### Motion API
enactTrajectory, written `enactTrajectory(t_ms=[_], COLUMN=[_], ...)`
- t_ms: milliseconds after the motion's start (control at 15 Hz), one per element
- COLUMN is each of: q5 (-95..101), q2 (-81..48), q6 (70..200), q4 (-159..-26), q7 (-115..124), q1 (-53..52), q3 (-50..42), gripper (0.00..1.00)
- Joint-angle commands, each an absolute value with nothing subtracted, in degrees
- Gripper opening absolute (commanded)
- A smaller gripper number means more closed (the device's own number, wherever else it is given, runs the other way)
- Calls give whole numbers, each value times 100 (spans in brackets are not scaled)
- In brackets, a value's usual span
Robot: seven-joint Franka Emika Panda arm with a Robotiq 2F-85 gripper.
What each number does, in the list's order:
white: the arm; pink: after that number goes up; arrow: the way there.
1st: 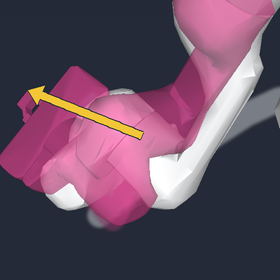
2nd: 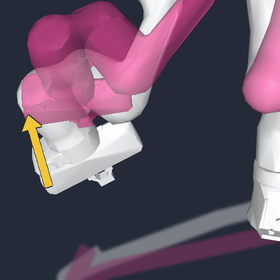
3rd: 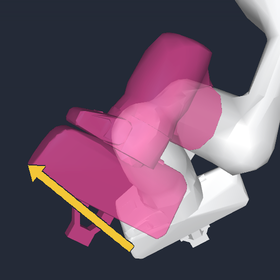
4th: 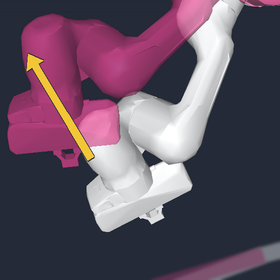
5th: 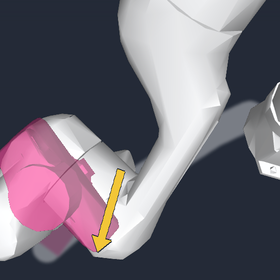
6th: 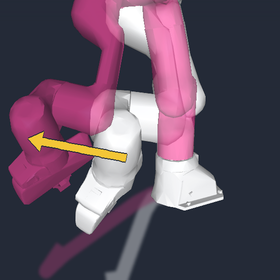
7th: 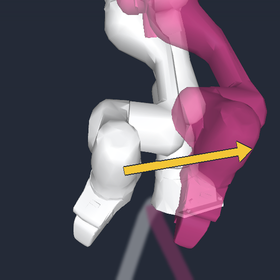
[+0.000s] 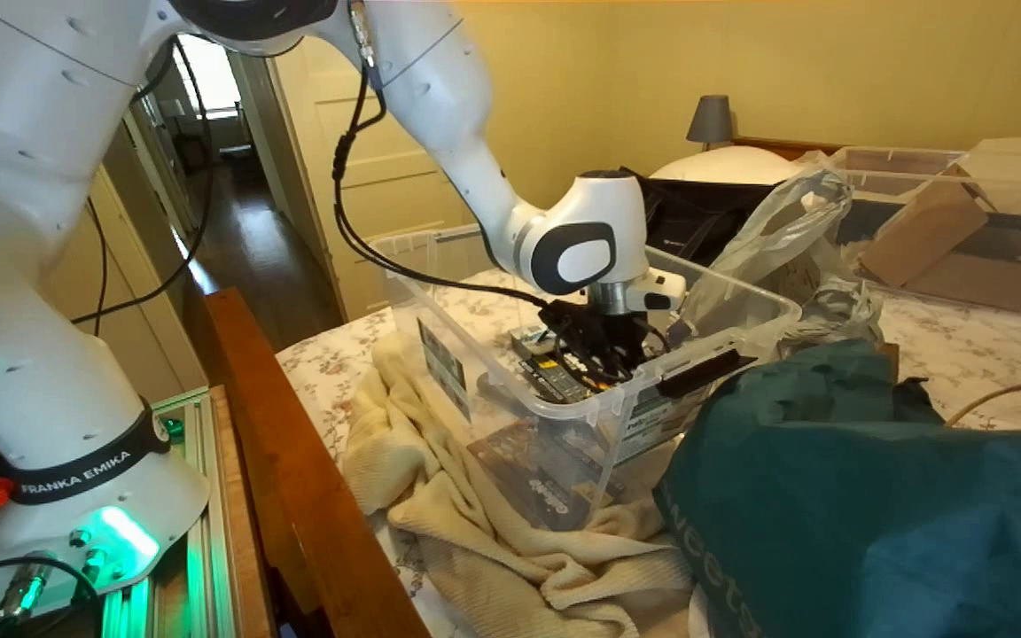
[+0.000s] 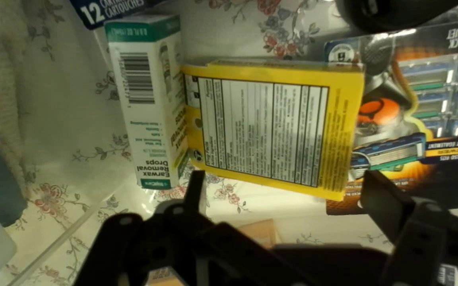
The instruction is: Take an item out of the plastic container
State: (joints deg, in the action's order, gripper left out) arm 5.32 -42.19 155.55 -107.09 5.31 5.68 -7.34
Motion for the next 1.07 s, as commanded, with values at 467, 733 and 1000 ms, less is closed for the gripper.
enactTrajectory(t_ms=[467,733,1000], q5=[1018,1251,1339], q2=[-5035,-5192,-5325], q6=[14405,13946,13700], q4=[-9730,-9490,-9302], q7=[1730,1941,2061], q1=[-659,-784,-787], q3=[-1749,-1829,-1794], gripper=[100,68,39])
